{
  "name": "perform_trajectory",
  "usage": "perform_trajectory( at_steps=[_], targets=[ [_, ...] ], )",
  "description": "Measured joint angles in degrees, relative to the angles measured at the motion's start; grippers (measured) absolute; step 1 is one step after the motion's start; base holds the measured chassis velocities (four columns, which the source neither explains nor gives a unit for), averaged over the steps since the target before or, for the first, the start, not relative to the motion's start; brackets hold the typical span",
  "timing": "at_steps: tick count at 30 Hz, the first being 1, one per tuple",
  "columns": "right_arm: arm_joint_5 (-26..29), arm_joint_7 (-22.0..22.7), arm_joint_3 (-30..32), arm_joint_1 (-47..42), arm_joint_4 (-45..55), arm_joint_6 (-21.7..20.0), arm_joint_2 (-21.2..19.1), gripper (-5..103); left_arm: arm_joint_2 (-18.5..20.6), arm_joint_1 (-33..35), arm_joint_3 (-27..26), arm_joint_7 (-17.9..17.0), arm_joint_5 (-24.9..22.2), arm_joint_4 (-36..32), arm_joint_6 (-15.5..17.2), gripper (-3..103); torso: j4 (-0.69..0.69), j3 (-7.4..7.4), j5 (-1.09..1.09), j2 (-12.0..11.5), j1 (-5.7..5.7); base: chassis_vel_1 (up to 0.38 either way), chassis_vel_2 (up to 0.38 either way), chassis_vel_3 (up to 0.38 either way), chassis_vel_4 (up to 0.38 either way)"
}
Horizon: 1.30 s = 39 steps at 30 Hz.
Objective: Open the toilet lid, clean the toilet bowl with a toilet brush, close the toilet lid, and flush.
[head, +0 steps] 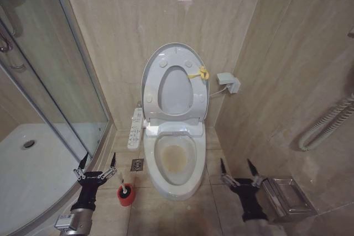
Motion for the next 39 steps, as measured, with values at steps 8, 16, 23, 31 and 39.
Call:
perform_trajectory(
  at_steps=[8,16,23,31,39],
  targets=[
    [0.8,0.2,2.6,7.2,-4.1,-0.5,0.0,100,0.0,0.0,0.0,0.0,0.0,0.0,0.0,100,0.0,0.0,-0.01,0.0,0.0,0.0,0.0,0.0,0.0],
    [3.1,1.1,3.3,10.4,-6.6,-1.8,-0.1,100,0.0,0.0,0.0,0.0,0.0,0.0,0.0,100,0.0,0.0,0.0,0.0,0.01,0.0,0.0,0.0,0.0],
    [4.2,0.8,3.4,11.2,-7.0,-1.5,-0.2,100,0.0,0.0,0.0,0.0,0.0,0.0,0.0,100,0.0,0.0,0.0,0.0,-0.01,-0.02,0.013,0.024,-0.016],
    [4.0,2.0,4.0,12.5,-7.8,-0.3,-0.7,100,0.0,0.0,0.0,0.0,0.0,0.0,0.0,100,0.0,0.01,0.01,0.0,0.04,-0.123,0.132,0.138,-0.127],
    [3.6,3.5,4.1,13.3,-7.9,-0.9,-0.7,100,0.0,0.0,0.0,0.0,0.0,0.0,0.0,100,0.0,-0.01,0.0,0.0,-0.02,-0.042,0.054,0.043,-0.048]
  ],
)
